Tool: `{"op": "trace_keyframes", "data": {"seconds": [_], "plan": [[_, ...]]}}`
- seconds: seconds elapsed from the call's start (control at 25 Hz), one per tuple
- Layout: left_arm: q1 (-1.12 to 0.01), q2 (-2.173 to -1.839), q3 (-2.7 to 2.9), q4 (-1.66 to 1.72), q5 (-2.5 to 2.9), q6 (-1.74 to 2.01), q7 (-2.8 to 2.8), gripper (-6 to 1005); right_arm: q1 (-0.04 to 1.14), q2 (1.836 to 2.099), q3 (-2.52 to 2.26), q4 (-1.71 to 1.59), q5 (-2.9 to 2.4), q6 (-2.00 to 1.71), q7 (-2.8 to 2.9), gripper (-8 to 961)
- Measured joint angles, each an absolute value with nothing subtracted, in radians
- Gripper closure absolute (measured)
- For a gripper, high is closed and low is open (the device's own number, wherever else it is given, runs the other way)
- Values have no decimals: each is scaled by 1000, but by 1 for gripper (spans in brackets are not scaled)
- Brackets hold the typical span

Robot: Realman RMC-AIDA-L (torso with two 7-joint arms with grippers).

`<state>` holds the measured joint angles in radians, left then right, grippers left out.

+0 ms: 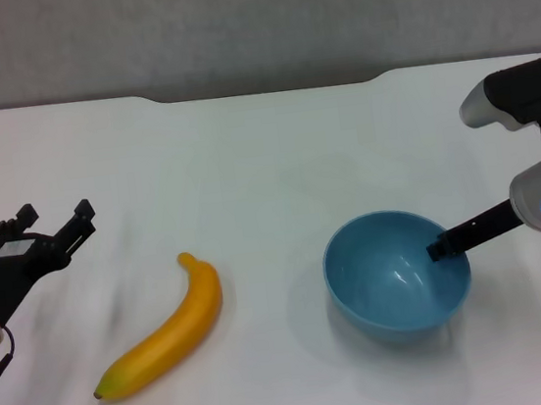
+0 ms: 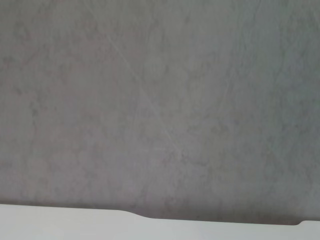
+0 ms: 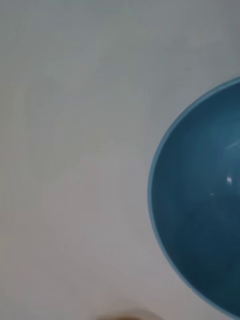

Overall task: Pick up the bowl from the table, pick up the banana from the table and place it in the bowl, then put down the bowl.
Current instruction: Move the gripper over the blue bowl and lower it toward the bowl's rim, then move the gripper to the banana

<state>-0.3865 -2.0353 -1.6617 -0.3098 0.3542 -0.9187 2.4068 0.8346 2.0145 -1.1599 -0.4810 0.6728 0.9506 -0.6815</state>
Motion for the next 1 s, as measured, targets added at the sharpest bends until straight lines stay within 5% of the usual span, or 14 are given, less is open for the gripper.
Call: {"op": "trace_keyframes", "data": {"seconds": [0.12, 0.32, 0.56, 1.0], "plan": [[-386, -2035, -1662, -310, 354, -919, 2407, 103, 835, 2014, -1166, -481, 673, 949, -682, 740], [-387, -2036, -1663, -310, 354, -919, 2407, 103, 828, 2014, -1174, -482, 672, 927, -687, 842], [-386, -2036, -1663, -310, 354, -919, 2407, 104, 825, 2014, -1179, -482, 674, 917, -687, 921], [-375, -2027, -1605, -375, 395, -912, 2312, 104, 769, 2019, -1177, -559, 689, 918, -685, 917]]}}
